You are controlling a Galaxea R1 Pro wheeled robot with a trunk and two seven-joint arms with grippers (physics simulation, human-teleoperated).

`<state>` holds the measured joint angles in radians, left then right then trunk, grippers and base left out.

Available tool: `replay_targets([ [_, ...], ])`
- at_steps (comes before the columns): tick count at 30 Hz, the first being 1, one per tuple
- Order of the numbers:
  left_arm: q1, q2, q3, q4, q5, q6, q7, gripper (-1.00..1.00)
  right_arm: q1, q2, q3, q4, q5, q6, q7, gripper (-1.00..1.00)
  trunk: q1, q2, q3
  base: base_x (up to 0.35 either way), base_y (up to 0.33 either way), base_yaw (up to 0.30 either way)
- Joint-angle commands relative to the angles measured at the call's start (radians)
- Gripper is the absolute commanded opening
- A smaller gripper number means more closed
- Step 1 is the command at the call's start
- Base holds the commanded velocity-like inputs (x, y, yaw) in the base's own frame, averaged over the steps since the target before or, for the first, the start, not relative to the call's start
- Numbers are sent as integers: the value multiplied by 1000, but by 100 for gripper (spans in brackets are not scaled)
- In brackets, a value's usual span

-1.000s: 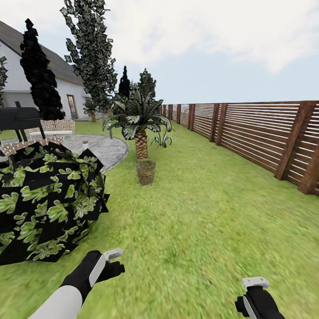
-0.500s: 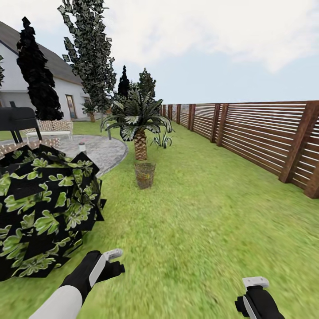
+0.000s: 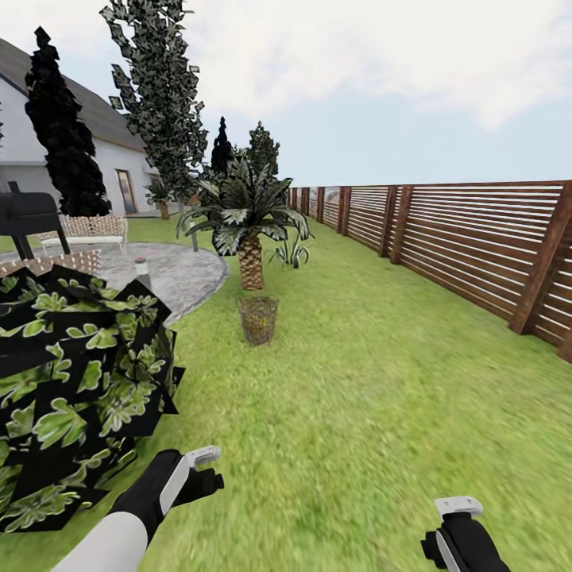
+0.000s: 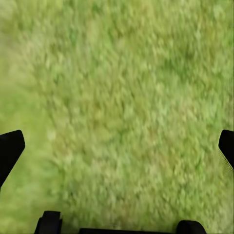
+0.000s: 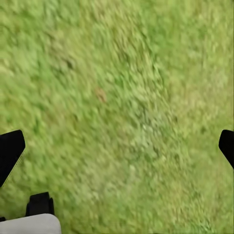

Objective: Take the three Easter eggs out of the wicker basket on the lawn in the garden, then place them on the lawn next to a single tree (choose any tree) so that all three eggs are next to the same tree and none are left in the basket.

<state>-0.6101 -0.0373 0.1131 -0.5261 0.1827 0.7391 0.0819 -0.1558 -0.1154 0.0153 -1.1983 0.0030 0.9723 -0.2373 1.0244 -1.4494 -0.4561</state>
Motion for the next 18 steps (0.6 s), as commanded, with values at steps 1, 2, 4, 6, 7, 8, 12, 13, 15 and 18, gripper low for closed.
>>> replay_targets([
  [1,0,-1,5,-2,11,5,9,100,-1,-1,2,0,0,5,-2,100,1,-1,-1,324,0,0],
  [2,0,-1,5,-2,11,5,9,100,-1,-1,2,0,0,5,-2,100,1,-1,-1,324,0,0],
  [4,0,-1,5,-2,11,5,9,100,-1,-1,1,0,0,5,-2,100,1,-1,-1,324,0,0],
  [6,0,-1,5,-2,11,5,9,100,-1,-1,0,-1,0,5,-2,100,1,-1,-1,324,0,0],
  [7,0,-1,5,-2,11,5,9,100,-1,-1,0,-1,0,5,-2,100,1,-1,-1,324,0,0],
  [8,0,-1,5,-2,11,5,9,100,-1,-1,-1,-1,0,5,-2,100,1,-1,-1,324,0,0],
  [12,0,-1,5,-2,10,5,9,100,-1,-2,-1,-1,-1,5,-2,100,1,-1,-1,324,0,0],
  [13,0,-2,5,-2,10,5,9,100,-1,-2,-1,-1,-2,5,-2,100,1,-1,-1,324,0,0],
  [15,0,-2,4,-2,9,5,9,100,-1,-2,-1,-1,-3,5,-2,100,1,-1,-1,324,0,0],
  [18,0,-3,3,-2,9,5,9,100,-1,-5,-9,-1,-4,5,-2,100,1,-1,-1,323,0,0],
])
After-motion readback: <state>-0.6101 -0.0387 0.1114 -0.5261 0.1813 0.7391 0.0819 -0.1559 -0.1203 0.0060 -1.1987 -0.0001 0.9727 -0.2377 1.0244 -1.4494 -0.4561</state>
